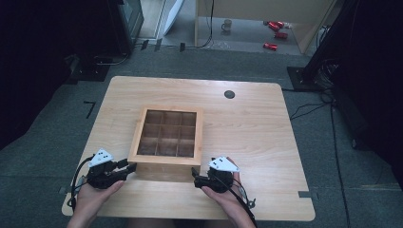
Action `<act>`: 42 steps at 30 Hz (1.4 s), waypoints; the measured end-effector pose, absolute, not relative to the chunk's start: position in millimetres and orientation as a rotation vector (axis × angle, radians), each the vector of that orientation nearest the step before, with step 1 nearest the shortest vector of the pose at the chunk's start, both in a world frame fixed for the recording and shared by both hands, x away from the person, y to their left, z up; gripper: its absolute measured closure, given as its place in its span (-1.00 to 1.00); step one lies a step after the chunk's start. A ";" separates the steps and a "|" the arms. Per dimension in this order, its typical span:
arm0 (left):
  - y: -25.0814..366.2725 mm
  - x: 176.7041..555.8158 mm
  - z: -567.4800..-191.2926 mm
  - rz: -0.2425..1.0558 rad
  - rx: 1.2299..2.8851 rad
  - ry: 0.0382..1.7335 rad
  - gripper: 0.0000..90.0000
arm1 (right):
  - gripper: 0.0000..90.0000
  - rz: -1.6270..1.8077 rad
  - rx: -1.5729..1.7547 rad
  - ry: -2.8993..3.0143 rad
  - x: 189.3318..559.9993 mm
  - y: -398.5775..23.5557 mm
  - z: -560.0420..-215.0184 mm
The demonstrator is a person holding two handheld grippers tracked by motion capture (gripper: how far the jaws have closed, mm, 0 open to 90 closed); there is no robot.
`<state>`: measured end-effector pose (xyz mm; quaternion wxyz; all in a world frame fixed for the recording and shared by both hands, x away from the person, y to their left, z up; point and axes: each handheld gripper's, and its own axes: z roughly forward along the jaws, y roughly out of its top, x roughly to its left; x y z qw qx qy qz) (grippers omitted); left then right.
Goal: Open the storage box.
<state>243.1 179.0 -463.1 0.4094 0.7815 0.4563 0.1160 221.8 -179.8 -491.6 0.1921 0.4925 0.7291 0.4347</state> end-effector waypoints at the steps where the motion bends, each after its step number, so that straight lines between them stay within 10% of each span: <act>1: 179.2 242.9 -462.6 0.291 1.964 1.148 0.33 | -0.60 1.225 1.383 2.044 221.5 -179.9 -491.0; 42: 204.5 243.9 -506.4 0.331 2.008 1.229 0.01 | -0.55 1.318 1.052 1.869 249.1 -186.8 -417.3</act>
